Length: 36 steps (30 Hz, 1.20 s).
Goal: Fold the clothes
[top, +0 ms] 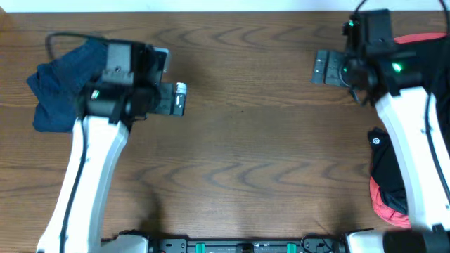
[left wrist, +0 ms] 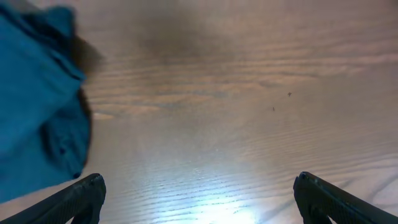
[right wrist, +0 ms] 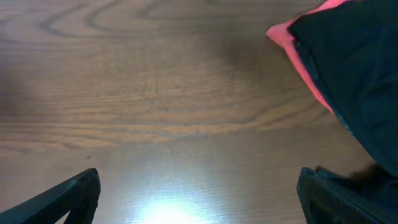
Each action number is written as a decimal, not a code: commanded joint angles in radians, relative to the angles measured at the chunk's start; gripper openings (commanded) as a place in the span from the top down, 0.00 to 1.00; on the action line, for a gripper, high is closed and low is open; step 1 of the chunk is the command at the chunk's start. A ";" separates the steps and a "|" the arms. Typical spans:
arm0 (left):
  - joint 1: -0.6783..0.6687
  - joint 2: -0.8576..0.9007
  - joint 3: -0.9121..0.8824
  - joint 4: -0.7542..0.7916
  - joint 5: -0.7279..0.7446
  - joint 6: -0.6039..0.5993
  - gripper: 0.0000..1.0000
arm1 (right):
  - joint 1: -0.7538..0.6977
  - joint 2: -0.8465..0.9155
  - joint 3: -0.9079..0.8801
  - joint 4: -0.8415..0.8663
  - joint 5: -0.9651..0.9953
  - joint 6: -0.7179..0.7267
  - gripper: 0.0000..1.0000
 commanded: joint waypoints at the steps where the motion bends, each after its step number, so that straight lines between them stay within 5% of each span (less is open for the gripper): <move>1: 0.003 -0.112 -0.068 0.014 -0.026 -0.025 0.02 | 0.005 -0.116 -0.125 0.044 0.014 -0.003 0.01; 14: 0.003 -0.565 -0.430 0.159 -0.112 -0.035 0.02 | 0.023 -0.719 -0.644 0.274 0.127 -0.038 0.01; 36: 0.003 -0.495 -0.477 0.095 -0.125 -0.035 0.02 | 0.023 -0.773 -0.670 0.032 0.138 -0.066 0.01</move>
